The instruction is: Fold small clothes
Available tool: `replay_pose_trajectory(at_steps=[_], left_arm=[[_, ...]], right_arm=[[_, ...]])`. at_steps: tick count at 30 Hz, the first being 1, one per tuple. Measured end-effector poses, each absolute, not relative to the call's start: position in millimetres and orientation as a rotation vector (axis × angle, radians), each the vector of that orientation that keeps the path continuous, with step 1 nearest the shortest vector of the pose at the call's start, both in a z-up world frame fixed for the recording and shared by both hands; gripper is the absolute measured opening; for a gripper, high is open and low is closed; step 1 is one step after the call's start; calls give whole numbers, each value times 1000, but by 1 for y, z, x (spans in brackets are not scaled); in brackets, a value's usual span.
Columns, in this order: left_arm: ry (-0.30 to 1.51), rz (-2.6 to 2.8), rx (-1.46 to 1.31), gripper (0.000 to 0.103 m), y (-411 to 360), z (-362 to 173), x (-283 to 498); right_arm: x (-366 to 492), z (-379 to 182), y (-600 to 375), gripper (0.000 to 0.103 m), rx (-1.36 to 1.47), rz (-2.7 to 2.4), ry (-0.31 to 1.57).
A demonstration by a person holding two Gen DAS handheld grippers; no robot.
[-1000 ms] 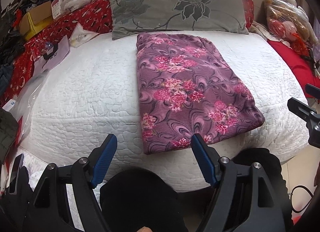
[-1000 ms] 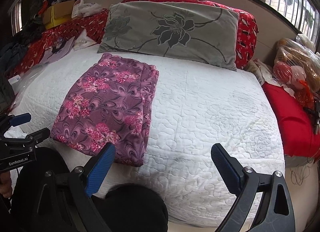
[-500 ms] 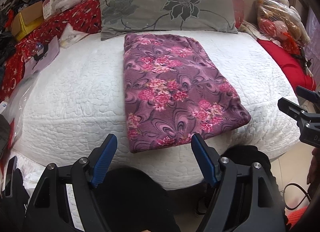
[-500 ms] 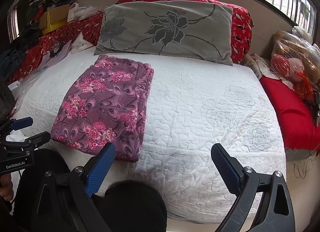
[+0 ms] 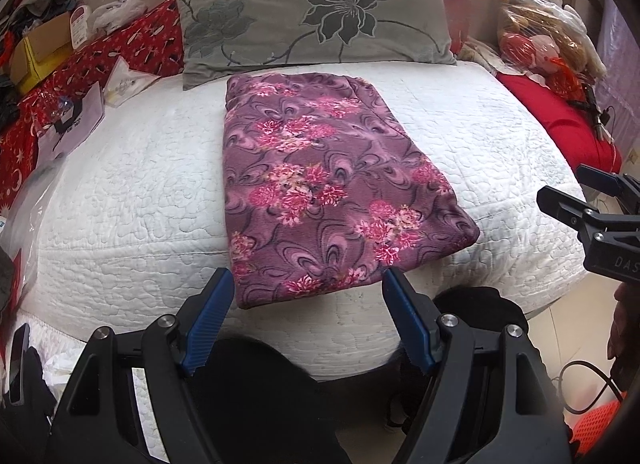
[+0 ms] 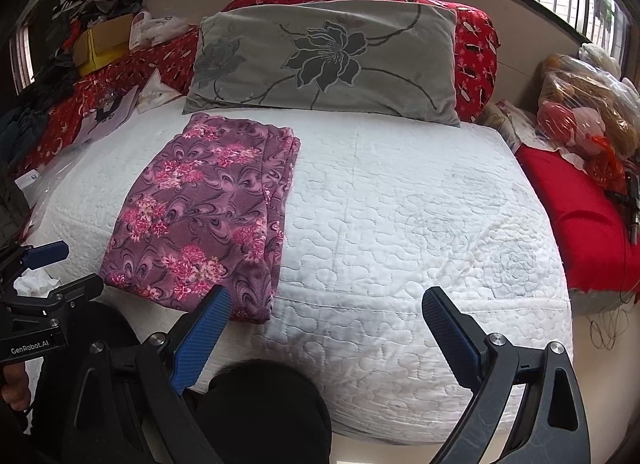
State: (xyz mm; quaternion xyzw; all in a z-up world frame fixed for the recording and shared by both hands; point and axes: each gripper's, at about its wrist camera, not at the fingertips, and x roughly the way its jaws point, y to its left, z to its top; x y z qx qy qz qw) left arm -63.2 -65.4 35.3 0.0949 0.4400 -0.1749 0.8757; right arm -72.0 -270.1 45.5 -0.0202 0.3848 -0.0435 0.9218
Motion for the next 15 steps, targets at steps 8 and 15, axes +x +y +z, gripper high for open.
replay_pose_trajectory(at_steps=[8,15], left_arm=[[915,-365,205,77,-66,35,-63],[907,-354,200,77,-66,34,-75]], right_arm=[[-76,44,-266,97,-57,-93,778],[-82,44,-260,97,-69,-83,759]])
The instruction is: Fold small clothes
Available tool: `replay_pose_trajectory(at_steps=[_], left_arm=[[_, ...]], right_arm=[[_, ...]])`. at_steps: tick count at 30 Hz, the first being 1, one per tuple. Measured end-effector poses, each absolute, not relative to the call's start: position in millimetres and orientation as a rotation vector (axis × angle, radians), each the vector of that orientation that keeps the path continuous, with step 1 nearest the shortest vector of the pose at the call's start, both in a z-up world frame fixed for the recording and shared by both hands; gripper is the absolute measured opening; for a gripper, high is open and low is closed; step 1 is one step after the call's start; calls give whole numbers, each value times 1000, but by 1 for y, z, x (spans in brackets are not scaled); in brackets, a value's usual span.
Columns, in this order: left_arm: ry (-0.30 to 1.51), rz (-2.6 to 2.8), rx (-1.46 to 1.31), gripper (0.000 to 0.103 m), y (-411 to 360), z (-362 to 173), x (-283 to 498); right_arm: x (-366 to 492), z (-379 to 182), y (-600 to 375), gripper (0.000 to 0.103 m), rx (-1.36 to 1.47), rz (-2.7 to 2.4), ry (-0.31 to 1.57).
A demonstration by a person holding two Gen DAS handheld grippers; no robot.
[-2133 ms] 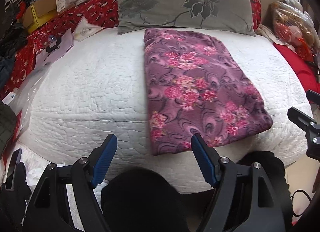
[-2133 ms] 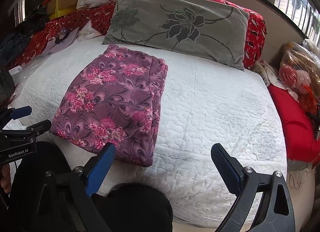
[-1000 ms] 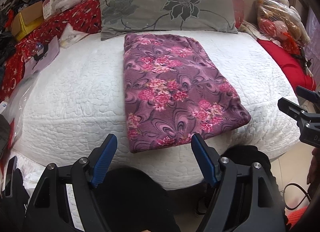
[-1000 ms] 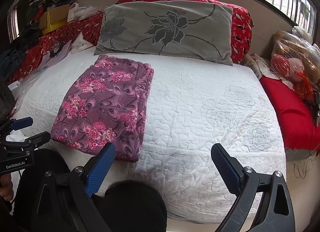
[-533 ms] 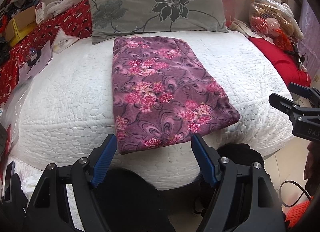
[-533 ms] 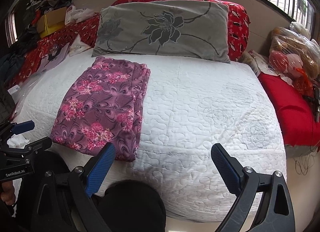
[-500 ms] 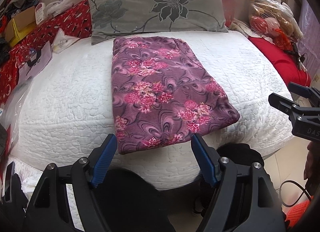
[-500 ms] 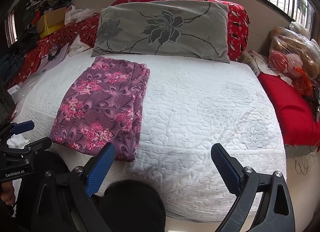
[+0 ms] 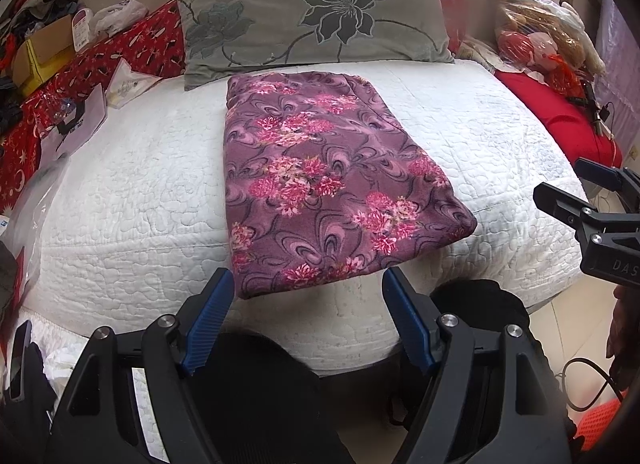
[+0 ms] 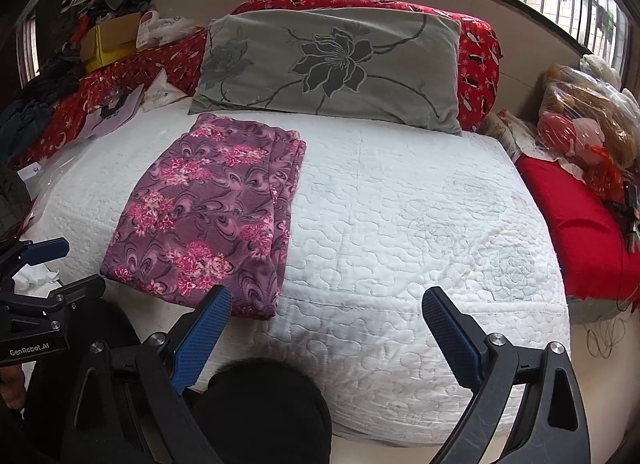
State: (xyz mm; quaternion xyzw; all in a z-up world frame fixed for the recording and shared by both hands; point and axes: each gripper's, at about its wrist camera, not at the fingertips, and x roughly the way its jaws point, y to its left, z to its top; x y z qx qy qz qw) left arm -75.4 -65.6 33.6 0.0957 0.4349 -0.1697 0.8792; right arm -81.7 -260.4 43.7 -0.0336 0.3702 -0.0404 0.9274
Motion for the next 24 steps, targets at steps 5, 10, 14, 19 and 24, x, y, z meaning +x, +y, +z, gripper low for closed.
replay_pose_trajectory(at_steps=[5,10,14,19,24], left_arm=[[892,-354,197,77,-63,35,-83],[884,-357,193,77,-61,36,-88],[882,-364,185,77,-59,37,-91],[870,-371,180,77,-58,40,-93],[888,-378,168,77,-59,37,-92]], right_arm=[[-90,43,-262,98,-31,-56,757],[-100,45,-260,102,-33,-79,735],[-105,49,-255,103,-68,-98,712],[-105,50,-253,103,-75,-101,711],[-104,48,-251,103,-69,-108,719]])
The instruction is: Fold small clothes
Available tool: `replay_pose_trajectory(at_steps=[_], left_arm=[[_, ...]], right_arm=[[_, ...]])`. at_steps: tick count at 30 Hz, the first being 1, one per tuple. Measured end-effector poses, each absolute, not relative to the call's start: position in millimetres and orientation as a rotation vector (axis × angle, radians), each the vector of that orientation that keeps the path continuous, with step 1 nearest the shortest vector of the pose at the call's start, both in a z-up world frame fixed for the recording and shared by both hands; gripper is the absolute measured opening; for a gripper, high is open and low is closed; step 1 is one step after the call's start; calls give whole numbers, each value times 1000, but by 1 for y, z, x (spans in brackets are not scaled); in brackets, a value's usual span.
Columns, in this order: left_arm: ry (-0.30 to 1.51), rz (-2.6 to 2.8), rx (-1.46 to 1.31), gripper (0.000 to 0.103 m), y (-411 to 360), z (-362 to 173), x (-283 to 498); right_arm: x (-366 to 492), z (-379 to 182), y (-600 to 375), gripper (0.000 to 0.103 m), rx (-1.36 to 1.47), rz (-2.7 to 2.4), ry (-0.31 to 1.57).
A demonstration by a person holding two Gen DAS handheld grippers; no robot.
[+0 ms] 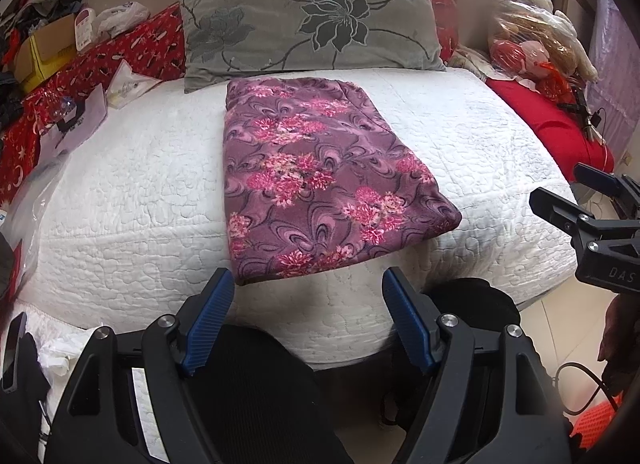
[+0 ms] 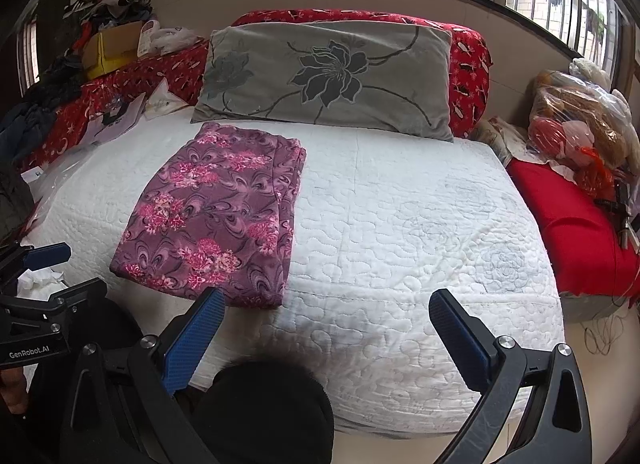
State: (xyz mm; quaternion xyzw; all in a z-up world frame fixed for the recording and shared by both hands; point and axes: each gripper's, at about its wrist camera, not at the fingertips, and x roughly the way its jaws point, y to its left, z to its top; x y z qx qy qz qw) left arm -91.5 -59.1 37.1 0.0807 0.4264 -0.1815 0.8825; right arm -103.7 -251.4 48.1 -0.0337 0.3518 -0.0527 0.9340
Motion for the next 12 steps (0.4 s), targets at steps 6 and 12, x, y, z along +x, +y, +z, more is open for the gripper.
replay_pose_trajectory(at_steps=[6,12], left_arm=[[894,-397,149,77,-61,37,-91],[907,-377,141,77,-61,35,-86]], right_arm=[[-101,44,-251,103,-63,-107,737],[-97,42,-252,103,-64,-116,747]])
